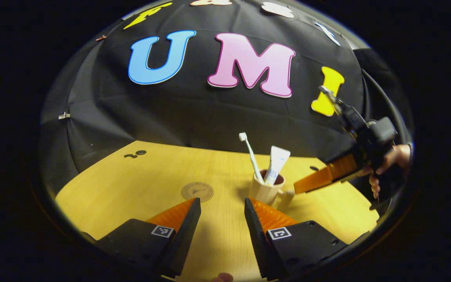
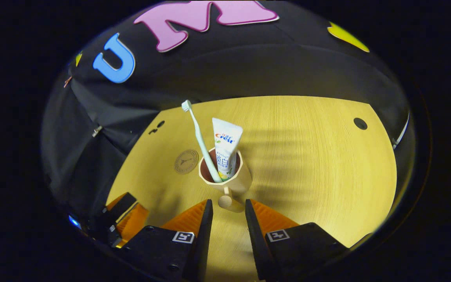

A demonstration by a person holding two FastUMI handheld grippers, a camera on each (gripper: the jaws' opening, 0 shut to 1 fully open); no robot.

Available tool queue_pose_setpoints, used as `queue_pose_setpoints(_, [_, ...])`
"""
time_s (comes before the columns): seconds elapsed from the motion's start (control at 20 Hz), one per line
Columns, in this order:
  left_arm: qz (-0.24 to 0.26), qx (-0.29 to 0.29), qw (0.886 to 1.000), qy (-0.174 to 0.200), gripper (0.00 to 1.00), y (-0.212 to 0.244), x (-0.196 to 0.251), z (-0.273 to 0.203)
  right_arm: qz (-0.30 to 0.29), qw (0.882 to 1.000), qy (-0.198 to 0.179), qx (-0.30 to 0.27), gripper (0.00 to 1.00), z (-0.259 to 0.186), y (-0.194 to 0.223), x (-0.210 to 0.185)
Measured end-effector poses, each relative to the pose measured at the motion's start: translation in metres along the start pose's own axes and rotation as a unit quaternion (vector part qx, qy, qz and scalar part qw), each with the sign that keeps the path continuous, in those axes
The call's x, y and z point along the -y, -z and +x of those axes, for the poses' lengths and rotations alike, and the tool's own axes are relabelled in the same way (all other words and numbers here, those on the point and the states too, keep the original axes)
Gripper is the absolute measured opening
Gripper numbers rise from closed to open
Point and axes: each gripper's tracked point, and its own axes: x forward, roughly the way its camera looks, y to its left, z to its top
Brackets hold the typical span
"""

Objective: Put the toothbrush and toothpaste on the desktop into the cup, then pick up the cup and place it on the coaster on the desktop.

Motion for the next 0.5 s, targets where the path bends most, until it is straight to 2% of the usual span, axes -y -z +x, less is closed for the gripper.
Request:
queue_pose_setpoints(0.15, [0.002,-0.026,1.0,-0.003,0.73,0.012,-0.015,-0.033,-0.036,0.998,0.034,-0.032,0.52,0.016,0.009,0.0])
queue_pose_setpoints(0.5, [-0.059,-0.042,0.997,-0.018,0.73,0.021,-0.045,-0.062,-0.078,0.991,0.089,-0.064,0.52,0.047,0.004,0.0])
